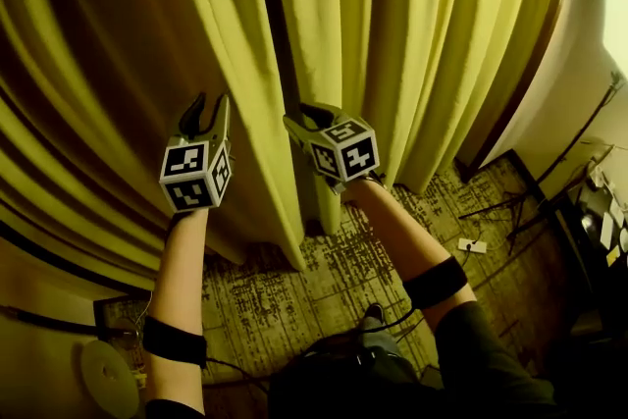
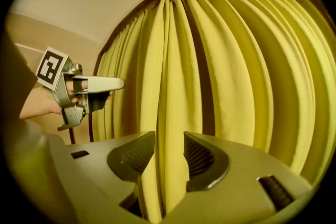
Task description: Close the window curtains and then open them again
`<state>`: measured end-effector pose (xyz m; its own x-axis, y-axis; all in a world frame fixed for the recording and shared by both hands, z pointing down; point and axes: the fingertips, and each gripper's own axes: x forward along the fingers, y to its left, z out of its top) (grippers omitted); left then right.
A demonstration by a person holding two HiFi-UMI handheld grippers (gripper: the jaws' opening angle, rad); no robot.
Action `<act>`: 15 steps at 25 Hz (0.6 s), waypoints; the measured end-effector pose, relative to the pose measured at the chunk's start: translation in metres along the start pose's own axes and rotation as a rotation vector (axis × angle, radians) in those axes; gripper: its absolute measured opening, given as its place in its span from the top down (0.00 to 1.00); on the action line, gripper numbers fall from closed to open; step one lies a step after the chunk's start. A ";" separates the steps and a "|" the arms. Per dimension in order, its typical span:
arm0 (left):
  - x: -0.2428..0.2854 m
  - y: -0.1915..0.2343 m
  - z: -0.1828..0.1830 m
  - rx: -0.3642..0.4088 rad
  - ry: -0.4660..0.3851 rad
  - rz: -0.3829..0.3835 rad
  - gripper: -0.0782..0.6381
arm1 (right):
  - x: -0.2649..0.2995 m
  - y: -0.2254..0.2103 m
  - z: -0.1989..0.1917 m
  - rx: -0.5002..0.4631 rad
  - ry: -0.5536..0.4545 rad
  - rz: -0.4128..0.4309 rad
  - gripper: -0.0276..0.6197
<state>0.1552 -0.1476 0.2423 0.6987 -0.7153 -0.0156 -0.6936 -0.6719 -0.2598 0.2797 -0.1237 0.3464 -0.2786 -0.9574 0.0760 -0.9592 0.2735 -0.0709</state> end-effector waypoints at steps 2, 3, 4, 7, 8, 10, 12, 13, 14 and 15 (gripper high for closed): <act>-0.024 0.006 -0.028 -0.018 0.029 -0.002 0.71 | -0.015 0.001 -0.015 0.026 0.014 -0.035 0.74; -0.036 0.007 -0.043 -0.032 0.045 -0.005 0.71 | -0.023 0.003 -0.023 0.034 0.021 -0.055 0.78; -0.047 0.009 -0.057 -0.050 0.061 -0.008 0.71 | -0.032 0.004 -0.031 0.041 0.027 -0.075 0.84; -0.078 0.009 -0.098 -0.099 0.107 -0.009 0.77 | -0.061 0.013 -0.055 0.047 0.058 -0.119 0.95; -0.087 0.008 -0.111 -0.110 0.122 -0.008 0.81 | -0.071 0.017 -0.065 0.042 0.078 -0.126 0.95; -0.102 0.004 -0.135 -0.128 0.150 -0.010 0.88 | -0.088 0.026 -0.088 0.032 0.122 -0.137 0.95; -0.116 -0.001 -0.155 -0.152 0.174 -0.017 0.89 | -0.105 0.032 -0.110 0.039 0.159 -0.151 0.95; -0.123 -0.005 -0.163 -0.164 0.185 -0.022 0.89 | -0.113 0.033 -0.120 0.049 0.175 -0.159 0.95; -0.129 -0.009 -0.171 -0.172 0.196 -0.026 0.89 | -0.121 0.033 -0.129 0.063 0.188 -0.167 0.95; -0.135 -0.014 -0.178 -0.179 0.209 -0.031 0.89 | -0.129 0.033 -0.138 0.078 0.199 -0.174 0.95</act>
<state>0.0388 -0.0759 0.4202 0.6814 -0.7058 0.1936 -0.7056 -0.7038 -0.0823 0.2777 0.0214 0.4710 -0.1209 -0.9501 0.2874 -0.9892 0.0911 -0.1151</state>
